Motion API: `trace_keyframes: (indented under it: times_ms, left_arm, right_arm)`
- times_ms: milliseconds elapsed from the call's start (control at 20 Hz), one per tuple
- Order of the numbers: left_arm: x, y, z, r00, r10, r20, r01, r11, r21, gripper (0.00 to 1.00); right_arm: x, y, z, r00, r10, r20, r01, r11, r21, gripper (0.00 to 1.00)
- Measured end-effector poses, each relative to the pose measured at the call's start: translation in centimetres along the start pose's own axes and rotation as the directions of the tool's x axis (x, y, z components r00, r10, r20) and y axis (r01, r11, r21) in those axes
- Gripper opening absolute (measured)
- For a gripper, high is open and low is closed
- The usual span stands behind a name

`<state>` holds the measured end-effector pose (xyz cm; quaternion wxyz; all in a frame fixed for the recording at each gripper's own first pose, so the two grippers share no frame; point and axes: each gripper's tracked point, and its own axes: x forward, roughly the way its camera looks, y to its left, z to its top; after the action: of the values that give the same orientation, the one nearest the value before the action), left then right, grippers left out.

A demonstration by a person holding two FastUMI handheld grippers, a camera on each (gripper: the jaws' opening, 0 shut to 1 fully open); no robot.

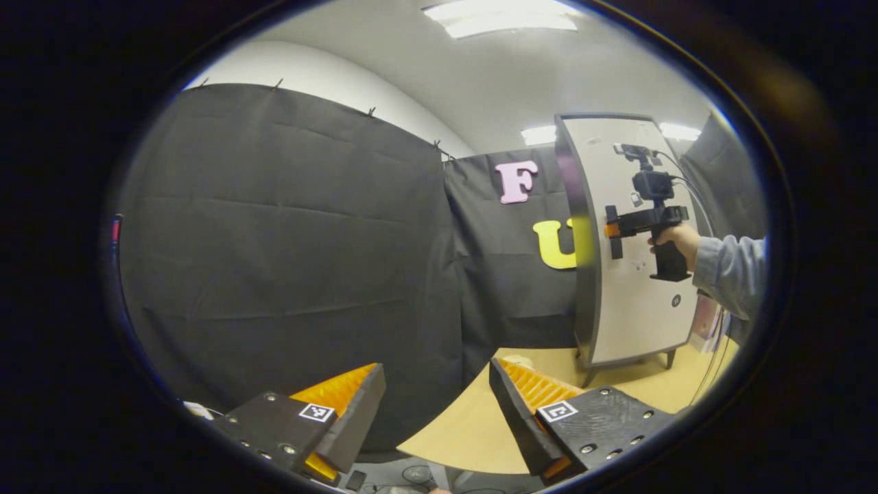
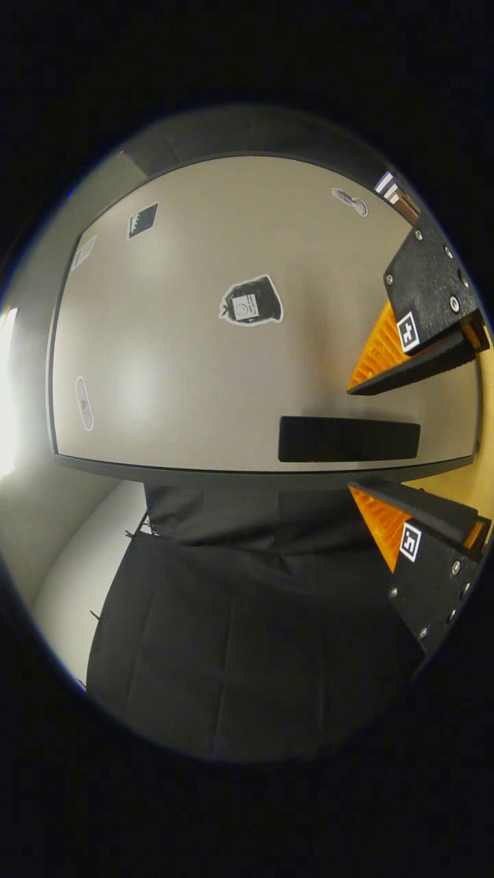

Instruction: Open the cabinet door with the right hand, grasp the bottle in the cabinet with the left hand and place it on the coaster, then close the cabinet door with the right hand.

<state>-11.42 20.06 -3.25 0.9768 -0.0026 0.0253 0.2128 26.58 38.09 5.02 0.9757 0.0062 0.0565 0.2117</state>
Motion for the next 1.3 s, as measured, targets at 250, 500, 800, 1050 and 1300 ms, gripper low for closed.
trace_keyframes:
  times_ms: [250, 500, 800, 1050, 1300]
  left_arm:
    - [0.3, 0.1, 0.1, 1.0, -0.006, 0.002, 0.006, 1.0, -0.002, 0.89]
    - [0.5, -0.7, 0.2, 0.999, -0.031, 0.01, 0.031, 1.0, -0.007, 0.89]
    - [0.7, -2.6, 1.0, 0.997, -0.069, 0.028, 0.069, 0.998, 0.008, 0.89]
    - [1.1, -4.7, 1.6, 0.994, -0.103, 0.044, 0.103, 0.995, 0.008, 0.91]
    - [1.6, -7.4, 1.9, 0.988, -0.143, 0.058, 0.143, 0.99, 0.004, 0.91]
  right_arm:
    - [1.1, -0.2, -0.5, 0.998, -0.034, -0.048, 0.035, 0.999, 0.032, 0.46]
    - [0.8, -0.2, -0.7, 0.998, -0.016, -0.066, 0.018, 0.999, 0.027, 0.23]
    - [-0.7, 0.1, -0.4, 0.998, 0.03, -0.05, -0.028, 0.999, 0.047, 0.21]
    - [-1.3, 0.0, -0.4, 0.996, 0.076, -0.042, -0.073, 0.996, 0.054, 0.21]
    - [-1.1, -0.7, -0.8, 0.991, 0.122, -0.044, -0.12, 0.991, 0.061, 0.21]
